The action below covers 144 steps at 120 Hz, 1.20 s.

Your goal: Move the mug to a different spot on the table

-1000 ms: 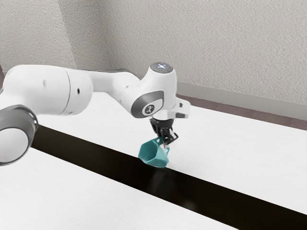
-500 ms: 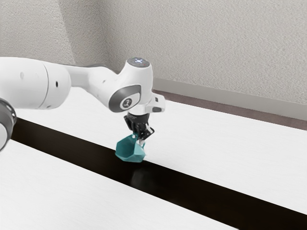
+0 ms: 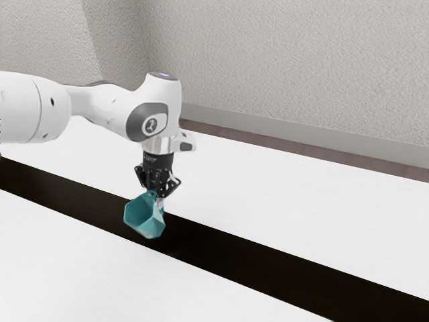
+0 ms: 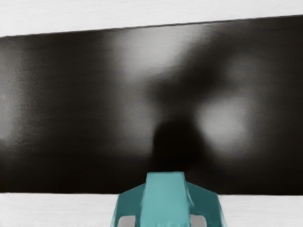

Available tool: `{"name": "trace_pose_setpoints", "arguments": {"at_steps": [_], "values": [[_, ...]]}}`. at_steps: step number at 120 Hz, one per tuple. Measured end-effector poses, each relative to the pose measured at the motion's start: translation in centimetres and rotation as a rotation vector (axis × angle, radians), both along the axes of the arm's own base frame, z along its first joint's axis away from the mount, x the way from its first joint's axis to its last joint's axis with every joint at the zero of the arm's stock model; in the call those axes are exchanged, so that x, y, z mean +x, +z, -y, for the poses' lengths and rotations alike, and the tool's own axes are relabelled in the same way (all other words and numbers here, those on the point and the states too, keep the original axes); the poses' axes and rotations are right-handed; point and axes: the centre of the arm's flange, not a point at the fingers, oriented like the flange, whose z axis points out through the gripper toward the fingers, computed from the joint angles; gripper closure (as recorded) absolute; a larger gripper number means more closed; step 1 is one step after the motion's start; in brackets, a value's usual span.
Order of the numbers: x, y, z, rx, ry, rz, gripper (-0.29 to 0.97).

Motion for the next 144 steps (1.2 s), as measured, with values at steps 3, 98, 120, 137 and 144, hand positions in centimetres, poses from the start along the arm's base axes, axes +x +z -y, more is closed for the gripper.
{"name": "trace_pose_setpoints", "arguments": {"at_steps": [3, 98, 120, 137, 144], "values": [[0.3, 0.0, -0.7, 0.001, 0.01, -0.004, 0.72], [6.1, -3.8, -5.5, -0.026, -0.052, -0.053, 0.72], [6.9, -4.2, -5.0, -0.035, -0.079, -0.062, 0.72], [7.2, -4.7, -4.8, -0.049, -0.095, -0.077, 0.71], [7.2, -4.8, -4.7, -0.051, -0.1, -0.081, 0.72]]}}
